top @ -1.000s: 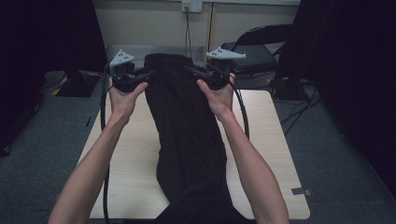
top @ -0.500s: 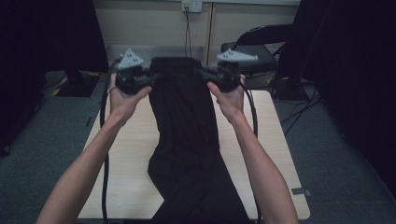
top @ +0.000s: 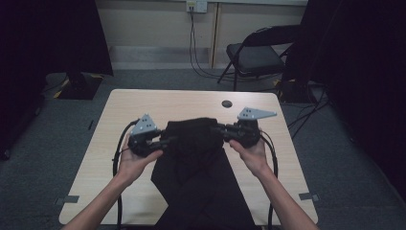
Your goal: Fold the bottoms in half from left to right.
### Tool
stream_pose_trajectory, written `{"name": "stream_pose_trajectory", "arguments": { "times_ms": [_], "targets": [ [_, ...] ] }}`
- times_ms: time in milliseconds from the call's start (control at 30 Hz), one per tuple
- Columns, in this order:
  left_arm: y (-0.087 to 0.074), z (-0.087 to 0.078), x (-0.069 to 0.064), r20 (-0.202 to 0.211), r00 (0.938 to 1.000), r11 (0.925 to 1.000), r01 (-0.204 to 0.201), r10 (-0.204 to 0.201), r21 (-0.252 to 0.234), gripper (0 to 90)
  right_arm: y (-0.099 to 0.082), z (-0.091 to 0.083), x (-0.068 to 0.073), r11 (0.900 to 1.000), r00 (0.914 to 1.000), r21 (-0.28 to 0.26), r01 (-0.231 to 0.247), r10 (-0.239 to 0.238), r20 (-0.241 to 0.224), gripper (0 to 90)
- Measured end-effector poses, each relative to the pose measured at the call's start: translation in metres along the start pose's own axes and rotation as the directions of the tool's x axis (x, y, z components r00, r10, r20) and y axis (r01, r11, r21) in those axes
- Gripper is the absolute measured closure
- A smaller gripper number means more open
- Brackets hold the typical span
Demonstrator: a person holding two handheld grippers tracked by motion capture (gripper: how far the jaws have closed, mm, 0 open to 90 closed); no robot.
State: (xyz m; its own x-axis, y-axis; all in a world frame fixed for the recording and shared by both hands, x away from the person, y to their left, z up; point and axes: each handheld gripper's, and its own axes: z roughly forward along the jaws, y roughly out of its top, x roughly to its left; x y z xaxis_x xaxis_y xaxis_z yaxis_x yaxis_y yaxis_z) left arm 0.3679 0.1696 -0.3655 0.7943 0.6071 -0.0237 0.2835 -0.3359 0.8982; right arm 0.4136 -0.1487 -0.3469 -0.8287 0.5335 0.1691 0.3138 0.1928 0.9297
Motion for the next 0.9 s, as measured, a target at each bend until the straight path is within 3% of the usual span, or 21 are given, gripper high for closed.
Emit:
{"name": "stream_pose_trajectory", "arguments": {
  "times_ms": [33,100,167,200,233,267,333,400,467,600,633,733,767,900],
  "targets": [
    [0.0,0.0,0.0,0.0,1.0,1.0,0.0,0.0,0.0,64.7,0.0,0.0,0.0,1.0,1.0,0.0,0.0,0.0,0.0,76.7],
    [-0.019,0.001,-0.009,0.032,0.9991,0.9989,0.026,-0.027,0.039,64.6,-0.024,-0.006,0.015,0.9987,0.9995,0.05,-0.012,0.014,-0.028,76.6],
    [-0.045,0.008,-0.017,0.06,0.996,0.993,0.061,-0.067,0.101,64.3,-0.047,-0.006,0.023,0.9946,0.9993,0.103,-0.015,0.018,-0.033,76.6],
    [-0.062,0.019,-0.021,0.072,0.9934,0.9802,0.074,-0.089,0.184,64.3,-0.068,-0.001,0.025,0.9867,0.9989,0.16,-0.028,0.033,-0.032,76.6],
    [-0.069,0.025,-0.022,0.078,0.9946,0.9755,0.051,-0.069,0.214,64.3,-0.077,0.001,0.025,0.9826,0.999,0.183,-0.029,0.035,-0.027,76.5],
    [-0.074,0.029,-0.022,0.086,0.9935,0.9706,0.053,-0.075,0.235,64.3,-0.089,0.005,0.024,0.9773,0.9983,0.206,-0.049,0.055,-0.021,76.5],
    [-0.087,0.042,-0.021,0.106,0.9847,0.95,0.102,-0.138,0.295,64.2,-0.105,0.012,0.019,0.9636,0.9969,0.257,-0.074,0.079,-0.008,76.5],
    [-0.093,0.05,-0.023,0.071,0.9912,0.9393,0.082,-0.112,0.333,64.1,-0.116,0.021,0.015,0.9506,0.9972,0.301,-0.074,0.073,0.014,76.5],
    [-0.095,0.056,-0.019,0.055,0.9936,0.9291,0.072,-0.099,0.363,64.1,-0.125,0.03,0.011,0.9399,0.9968,0.332,-0.079,0.073,0.03,76.5],
    [-0.098,0.069,0.0,0.022,0.9929,0.9262,0.102,-0.117,0.363,63.2,-0.131,0.046,0.002,0.9308,0.9964,0.358,-0.075,0.056,0.063,76.5],
    [-0.096,0.073,0.005,0.003,0.9953,0.9293,0.089,-0.097,0.358,63.3,-0.132,0.053,-0.001,0.9304,0.996,0.36,-0.071,0.046,0.076,76.6],
    [-0.088,0.086,0.028,-0.073,0.9954,0.9308,0.084,-0.062,0.356,63.1,-0.126,0.069,-0.012,0.9356,0.9926,0.347,-0.066,0.026,0.118,76.5],
    [-0.086,0.092,0.037,-0.093,0.9926,0.9313,0.106,-0.078,0.349,63.2,-0.122,0.077,-0.019,0.9376,0.9901,0.34,-0.075,0.029,0.137,76.5],
    [-0.078,0.109,0.068,-0.155,0.9853,0.9369,0.12,-0.072,0.328,64.1,-0.115,0.099,-0.044,0.9493,0.984,0.292,-0.116,0.069,0.164,76.4]
  ]
}}
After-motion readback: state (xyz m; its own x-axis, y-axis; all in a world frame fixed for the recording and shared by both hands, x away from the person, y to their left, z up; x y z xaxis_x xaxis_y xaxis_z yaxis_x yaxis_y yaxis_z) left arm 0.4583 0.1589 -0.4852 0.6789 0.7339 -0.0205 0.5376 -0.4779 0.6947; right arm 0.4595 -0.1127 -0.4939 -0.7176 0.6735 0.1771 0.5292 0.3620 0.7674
